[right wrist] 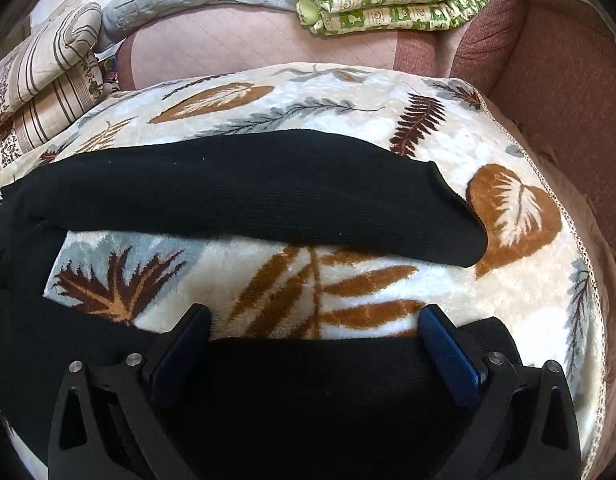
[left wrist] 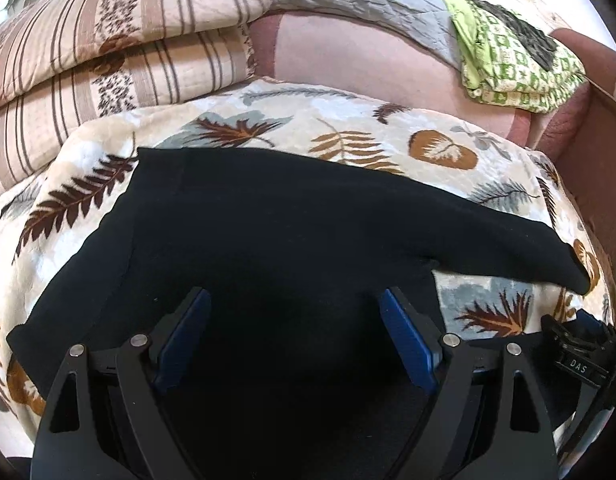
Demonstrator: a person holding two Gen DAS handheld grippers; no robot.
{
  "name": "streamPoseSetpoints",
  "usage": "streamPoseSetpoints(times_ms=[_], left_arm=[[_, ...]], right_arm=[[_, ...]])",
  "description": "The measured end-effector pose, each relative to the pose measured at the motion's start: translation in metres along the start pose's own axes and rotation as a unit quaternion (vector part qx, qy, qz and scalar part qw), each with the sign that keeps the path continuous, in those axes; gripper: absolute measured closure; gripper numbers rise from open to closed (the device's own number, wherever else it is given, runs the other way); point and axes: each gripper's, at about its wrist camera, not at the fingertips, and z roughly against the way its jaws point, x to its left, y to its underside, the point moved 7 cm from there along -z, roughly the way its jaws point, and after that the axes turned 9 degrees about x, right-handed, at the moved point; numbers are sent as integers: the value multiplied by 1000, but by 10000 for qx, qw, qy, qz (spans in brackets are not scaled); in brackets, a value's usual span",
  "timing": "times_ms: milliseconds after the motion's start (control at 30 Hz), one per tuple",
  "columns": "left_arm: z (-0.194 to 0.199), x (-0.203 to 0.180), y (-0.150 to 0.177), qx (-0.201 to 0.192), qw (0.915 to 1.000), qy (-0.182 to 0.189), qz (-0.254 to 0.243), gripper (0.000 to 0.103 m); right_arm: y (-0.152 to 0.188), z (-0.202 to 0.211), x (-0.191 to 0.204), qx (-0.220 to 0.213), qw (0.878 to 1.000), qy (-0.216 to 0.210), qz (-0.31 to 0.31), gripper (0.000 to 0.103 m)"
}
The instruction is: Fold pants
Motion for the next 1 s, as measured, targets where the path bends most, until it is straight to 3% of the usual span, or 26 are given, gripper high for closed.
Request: streamPoseSetpoints(times_ms=[233, 1000], left_arm=[[-4, 4, -1, 175, 9994, 159, 236, 16], [-10, 3, 1, 245, 9995, 114, 180, 16]], right_arm=[[1, 0, 1, 3, 10000, 2, -2, 1], [0, 1, 0, 23, 10000, 16, -13, 1]])
